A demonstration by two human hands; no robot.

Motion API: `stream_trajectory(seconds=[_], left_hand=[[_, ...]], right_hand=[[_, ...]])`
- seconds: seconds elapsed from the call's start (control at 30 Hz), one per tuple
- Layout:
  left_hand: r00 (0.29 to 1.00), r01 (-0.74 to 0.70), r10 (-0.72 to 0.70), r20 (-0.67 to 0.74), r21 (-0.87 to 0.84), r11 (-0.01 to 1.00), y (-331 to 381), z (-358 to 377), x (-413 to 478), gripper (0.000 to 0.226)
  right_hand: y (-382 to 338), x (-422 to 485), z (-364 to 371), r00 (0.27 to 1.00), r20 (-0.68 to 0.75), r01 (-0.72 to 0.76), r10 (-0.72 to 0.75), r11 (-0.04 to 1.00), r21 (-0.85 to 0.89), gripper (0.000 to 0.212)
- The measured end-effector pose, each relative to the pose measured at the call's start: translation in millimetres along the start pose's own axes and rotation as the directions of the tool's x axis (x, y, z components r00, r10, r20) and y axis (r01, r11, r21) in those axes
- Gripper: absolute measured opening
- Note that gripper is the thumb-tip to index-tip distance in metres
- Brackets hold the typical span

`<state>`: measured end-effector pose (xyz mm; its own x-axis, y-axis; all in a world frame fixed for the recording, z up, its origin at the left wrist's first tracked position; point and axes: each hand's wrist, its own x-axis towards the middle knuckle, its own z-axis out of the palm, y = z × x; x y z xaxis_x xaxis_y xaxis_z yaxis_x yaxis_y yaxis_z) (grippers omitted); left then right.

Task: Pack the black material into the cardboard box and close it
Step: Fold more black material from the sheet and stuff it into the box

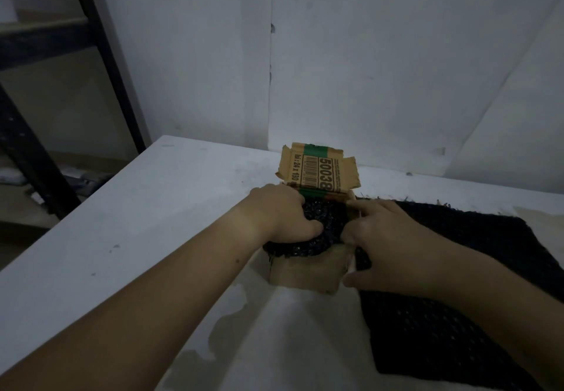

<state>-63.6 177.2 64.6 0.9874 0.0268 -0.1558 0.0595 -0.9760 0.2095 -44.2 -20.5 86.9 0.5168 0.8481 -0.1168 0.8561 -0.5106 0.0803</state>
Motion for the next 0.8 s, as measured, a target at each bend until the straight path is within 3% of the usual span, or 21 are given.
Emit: stream_trajectory(seconds=[0.1,0.2,0.27,0.33,0.4,0.7,0.8], left_hand=[[1.000,-0.011,0.011,0.005,0.015,1.000,-0.4,-6.6,-6.6,0.040],[0.969,-0.109,0.110,-0.221,0.018,0.994,-7.4,-17.0,-26.7,0.037],[0.938,-0.173,0.150,-0.313,-0.045,0.984,-19.9,-19.9,-46.0,0.033],[0.946,-0.201,0.163,-0.282,-0.113,0.973,-33.1,-18.1,-61.8,0.032],[0.961,-0.200,0.164,-0.222,-0.153,0.968,-41.4,-13.8,-67.5,0.031],[0.974,-0.192,0.158,-0.164,-0.222,0.956,-36.5,-10.4,-58.6,0.018],[0.995,-0.081,0.059,-0.082,-0.288,0.954,-27.9,-22.4,-53.4,0.037]], right_hand=[[-5.3,10.4,5.2,0.997,0.048,-0.062,0.065,0.996,-0.065,0.029],[-3.5,12.5,3.2,0.999,0.004,-0.054,0.055,0.998,-0.038,0.025],[0.7,4.1,1.3,0.993,-0.104,-0.047,0.051,0.998,0.047,0.021],[1.6,-3.7,-1.6,0.966,-0.250,-0.019,0.064,0.984,0.178,0.024],[-3.2,-5.2,-2.6,0.953,-0.291,0.008,0.078,0.959,0.284,0.023],[-19.1,4.5,12.9,0.993,-0.049,-0.093,0.103,0.981,0.172,0.014],[-20.7,11.6,10.7,0.993,-0.010,-0.111,0.113,0.982,0.151,0.025]])
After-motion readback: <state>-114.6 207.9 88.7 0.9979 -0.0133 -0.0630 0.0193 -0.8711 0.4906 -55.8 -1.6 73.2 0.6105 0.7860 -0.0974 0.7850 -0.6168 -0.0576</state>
